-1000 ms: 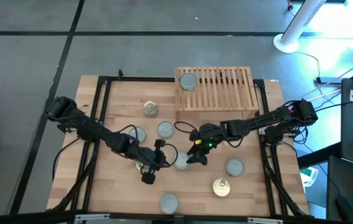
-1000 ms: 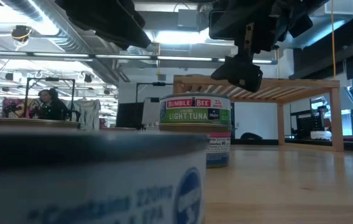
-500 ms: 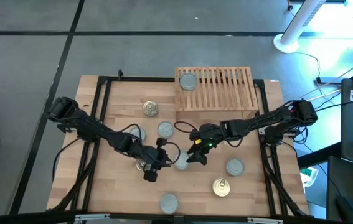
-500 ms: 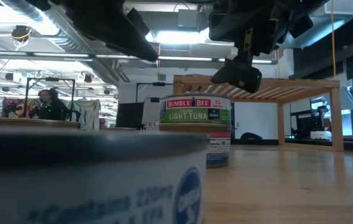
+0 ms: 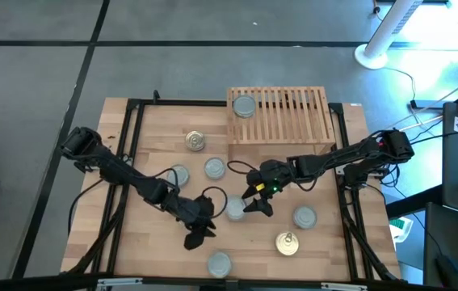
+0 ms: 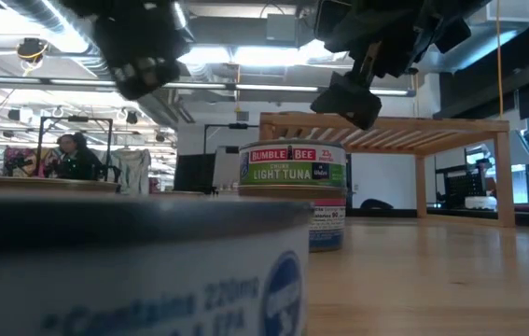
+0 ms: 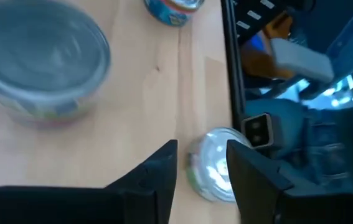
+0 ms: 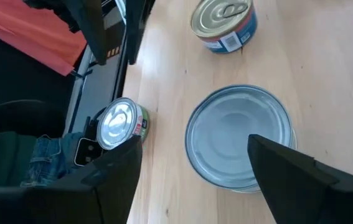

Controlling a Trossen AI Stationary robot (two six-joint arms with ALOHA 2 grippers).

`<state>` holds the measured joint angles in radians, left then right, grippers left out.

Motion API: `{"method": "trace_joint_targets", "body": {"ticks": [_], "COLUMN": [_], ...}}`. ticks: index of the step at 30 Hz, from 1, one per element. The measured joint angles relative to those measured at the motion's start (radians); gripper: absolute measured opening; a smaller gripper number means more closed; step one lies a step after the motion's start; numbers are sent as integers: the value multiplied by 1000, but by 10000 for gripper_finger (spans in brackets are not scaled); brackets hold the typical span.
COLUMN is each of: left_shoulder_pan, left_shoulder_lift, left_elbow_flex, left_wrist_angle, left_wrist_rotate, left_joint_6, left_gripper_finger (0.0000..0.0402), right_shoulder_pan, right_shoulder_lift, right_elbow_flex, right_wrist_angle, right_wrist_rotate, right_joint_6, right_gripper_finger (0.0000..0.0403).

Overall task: Stack canned seafood by type on shelf
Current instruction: Stack the green tuna can on top of the green tuna can on the shelf

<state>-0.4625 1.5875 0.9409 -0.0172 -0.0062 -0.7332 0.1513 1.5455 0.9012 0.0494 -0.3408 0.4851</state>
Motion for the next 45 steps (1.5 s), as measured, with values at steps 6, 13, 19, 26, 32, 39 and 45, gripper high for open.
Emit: {"method": "trace_joint_targets", "body": {"ticks": [6,13,19,26,32,39,45], "left_shoulder_pan": [-49,-68,-65,-65,-68,-74,-74], "left_shoulder_lift": [1,96,169,198,217,226,227], "left_elbow_flex": [0,35,55,56,56,56,56], "left_wrist_angle": [19,80,75,83,79,82,82], "left_wrist_rotate": [0,90,158,162,162,162,162], "left_joint_6": [-223,-387,-399,-441,-458,-450,-439], "left_gripper_finger": [128,128,127,127,127,127,127], "right_shoulder_pan": [0,0,45,157,243,254,240], "right_shoulder_lift": [0,0,0,0,1,1,-23], "right_elbow_flex": [0,0,0,0,0,0,0], "right_wrist_angle": [-12,-43,-52,-52,-40,-18,-28], "right_wrist_rotate": [-3,-1,9,128,262,271,270], "right_joint_6": [-52,-120,-244,-567,-891,-924,-915], "right_gripper_finger": [292,292,292,291,291,292,292]}}
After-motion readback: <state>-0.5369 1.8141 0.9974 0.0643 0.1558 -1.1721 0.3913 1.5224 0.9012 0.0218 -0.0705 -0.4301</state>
